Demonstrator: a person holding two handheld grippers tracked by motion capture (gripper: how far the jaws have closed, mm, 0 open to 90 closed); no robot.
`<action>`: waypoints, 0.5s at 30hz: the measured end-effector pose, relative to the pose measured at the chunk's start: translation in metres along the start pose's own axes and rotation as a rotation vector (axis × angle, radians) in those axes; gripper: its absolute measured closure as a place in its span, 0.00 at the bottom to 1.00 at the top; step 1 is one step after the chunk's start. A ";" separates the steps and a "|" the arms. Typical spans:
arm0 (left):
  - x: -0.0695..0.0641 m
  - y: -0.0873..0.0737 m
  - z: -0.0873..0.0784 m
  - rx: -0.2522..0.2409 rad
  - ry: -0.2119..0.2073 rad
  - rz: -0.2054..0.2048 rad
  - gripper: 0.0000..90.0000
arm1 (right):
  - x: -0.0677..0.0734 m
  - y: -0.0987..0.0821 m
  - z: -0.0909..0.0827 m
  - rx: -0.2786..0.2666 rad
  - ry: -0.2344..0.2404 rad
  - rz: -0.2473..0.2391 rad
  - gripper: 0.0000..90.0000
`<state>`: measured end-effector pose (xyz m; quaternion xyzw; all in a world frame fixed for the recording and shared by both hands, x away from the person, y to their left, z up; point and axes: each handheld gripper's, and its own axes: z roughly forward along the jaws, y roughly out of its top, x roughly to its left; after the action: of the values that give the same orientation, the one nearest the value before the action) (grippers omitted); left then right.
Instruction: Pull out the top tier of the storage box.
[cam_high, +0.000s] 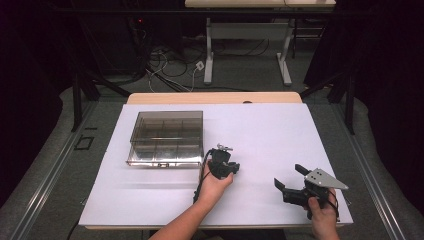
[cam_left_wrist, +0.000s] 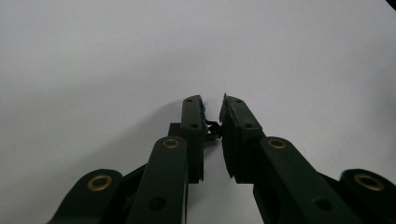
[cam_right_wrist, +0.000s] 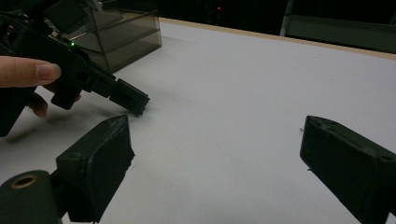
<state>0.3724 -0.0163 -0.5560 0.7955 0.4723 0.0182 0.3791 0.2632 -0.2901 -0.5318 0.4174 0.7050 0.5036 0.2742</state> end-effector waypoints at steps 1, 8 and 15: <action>0.000 0.000 0.000 0.001 0.000 0.001 0.88 | 0.000 0.000 0.000 0.000 0.000 0.001 0.10; -0.004 0.001 -0.004 -0.009 -0.003 0.006 0.88 | 0.000 0.000 0.000 0.002 -0.003 0.001 0.10; -0.008 0.003 -0.010 -0.022 -0.008 0.035 0.88 | 0.000 0.000 0.000 -0.003 -0.002 -0.003 0.10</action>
<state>0.3667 -0.0180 -0.5443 0.7996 0.4566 0.0267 0.3892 0.2633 -0.2903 -0.5317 0.4165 0.7046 0.5038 0.2760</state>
